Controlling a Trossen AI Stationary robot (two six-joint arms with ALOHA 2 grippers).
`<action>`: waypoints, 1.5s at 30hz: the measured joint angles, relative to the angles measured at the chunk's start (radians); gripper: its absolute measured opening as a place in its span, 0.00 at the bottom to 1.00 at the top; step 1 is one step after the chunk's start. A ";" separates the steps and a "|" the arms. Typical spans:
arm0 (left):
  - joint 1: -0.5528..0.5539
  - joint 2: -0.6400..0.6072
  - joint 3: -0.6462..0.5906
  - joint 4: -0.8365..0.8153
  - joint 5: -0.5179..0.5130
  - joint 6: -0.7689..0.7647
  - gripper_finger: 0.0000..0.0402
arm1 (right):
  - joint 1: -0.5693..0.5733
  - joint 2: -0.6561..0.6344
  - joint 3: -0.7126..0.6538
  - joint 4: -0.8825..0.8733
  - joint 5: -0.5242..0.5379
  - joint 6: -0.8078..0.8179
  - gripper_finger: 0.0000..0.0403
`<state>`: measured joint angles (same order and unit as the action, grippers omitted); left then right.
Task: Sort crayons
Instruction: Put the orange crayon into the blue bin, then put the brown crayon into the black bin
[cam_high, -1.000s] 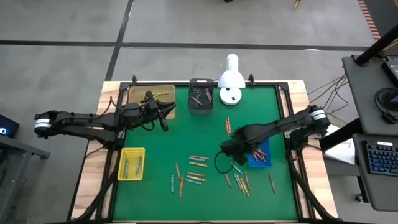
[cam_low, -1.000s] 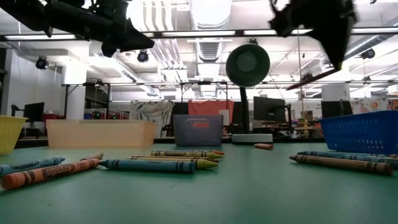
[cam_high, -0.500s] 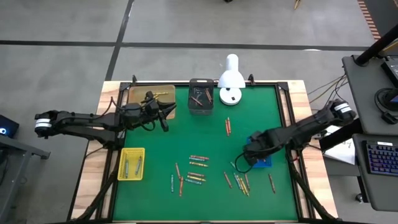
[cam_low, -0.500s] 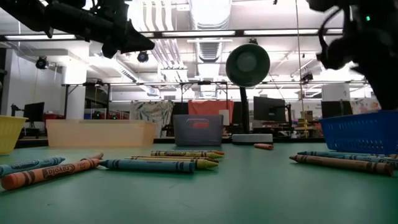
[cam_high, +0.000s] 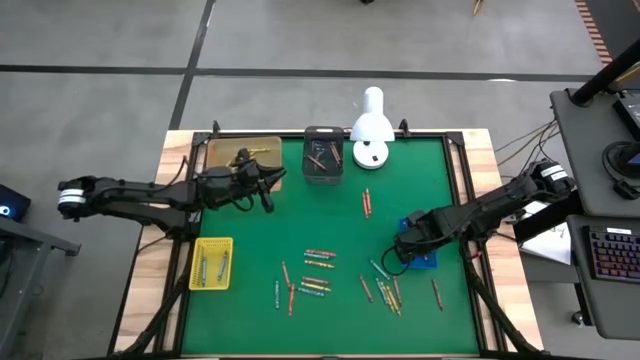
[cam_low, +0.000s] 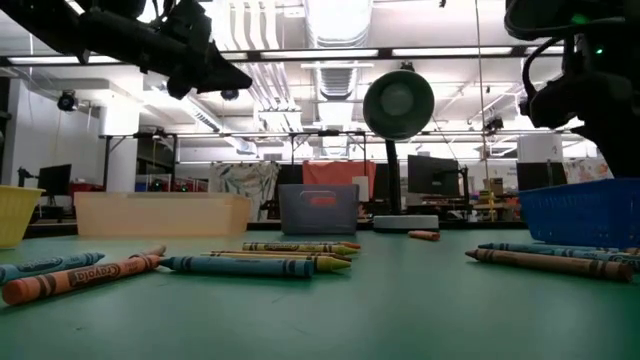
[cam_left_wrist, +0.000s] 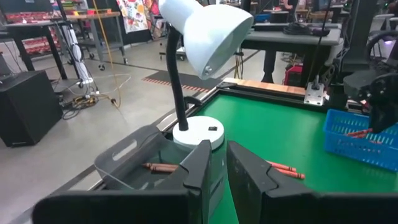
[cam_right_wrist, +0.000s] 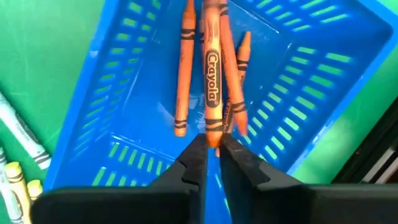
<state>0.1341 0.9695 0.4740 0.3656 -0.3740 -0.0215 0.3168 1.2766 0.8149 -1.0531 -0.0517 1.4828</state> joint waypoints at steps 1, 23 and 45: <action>0.000 0.005 0.000 0.000 0.000 -0.007 0.08 | 0.000 0.000 0.003 -0.001 0.000 -0.001 0.11; -0.113 0.057 0.000 -0.019 0.242 -0.208 0.08 | -0.041 0.000 0.390 -0.003 0.211 -0.480 0.32; -0.400 0.272 0.023 -0.224 0.365 -0.055 0.27 | -0.080 0.001 0.410 0.215 0.289 -1.043 0.16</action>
<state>-0.2656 1.2418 0.4966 0.1411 -0.0087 -0.0766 0.2367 1.2774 1.2254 -0.8384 0.2375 0.4399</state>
